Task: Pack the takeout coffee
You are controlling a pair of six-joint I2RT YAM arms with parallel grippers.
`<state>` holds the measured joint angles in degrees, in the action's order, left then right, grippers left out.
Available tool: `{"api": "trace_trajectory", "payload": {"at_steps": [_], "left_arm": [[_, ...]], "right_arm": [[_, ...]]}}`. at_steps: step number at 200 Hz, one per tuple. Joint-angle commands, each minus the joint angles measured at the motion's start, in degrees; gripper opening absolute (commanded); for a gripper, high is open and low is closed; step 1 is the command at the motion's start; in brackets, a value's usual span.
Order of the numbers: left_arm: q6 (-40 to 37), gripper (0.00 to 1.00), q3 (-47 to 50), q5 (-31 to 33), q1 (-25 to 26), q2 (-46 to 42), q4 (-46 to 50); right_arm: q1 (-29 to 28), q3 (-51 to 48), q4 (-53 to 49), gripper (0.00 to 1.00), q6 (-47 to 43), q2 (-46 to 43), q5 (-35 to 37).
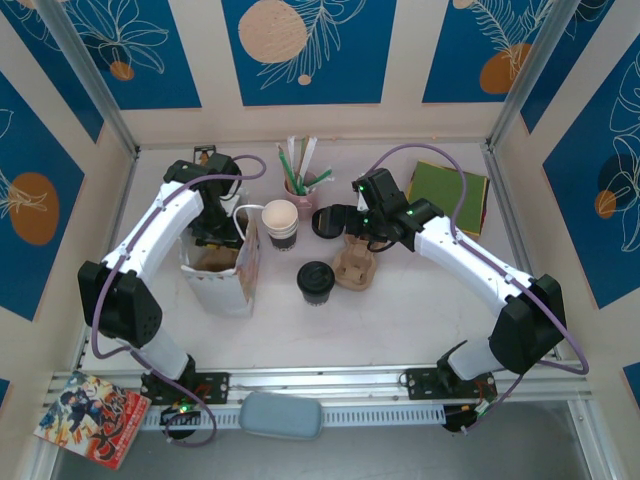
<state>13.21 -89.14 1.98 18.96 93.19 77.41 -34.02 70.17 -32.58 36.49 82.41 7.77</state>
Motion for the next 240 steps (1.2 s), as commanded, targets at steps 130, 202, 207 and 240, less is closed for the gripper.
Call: {"api": "trace_trajectory", "payload": {"at_steps": [130,202,207,240], "left_arm": [[-0.38,0.64,-0.75,0.22,-0.75,0.5,1.5],[-0.36,0.64,-0.86,-0.13,-0.77,0.59,1.43],[-0.37,0.64,-0.83,-0.13,-0.77,0.53,1.43],[-0.35,0.64,-0.86,0.09,-0.75,0.54,1.35]], "right_arm": [[-0.17,0.61,-0.38,0.99,0.16,-0.54,0.58],[-0.17,0.96,-0.46,0.99,-0.19,-0.45,0.25],[-0.17,0.97,-0.44,0.99,-0.19,-0.41,0.18],[-0.17,1.11,-0.25,0.99,-0.19,-0.26,0.16]]}}
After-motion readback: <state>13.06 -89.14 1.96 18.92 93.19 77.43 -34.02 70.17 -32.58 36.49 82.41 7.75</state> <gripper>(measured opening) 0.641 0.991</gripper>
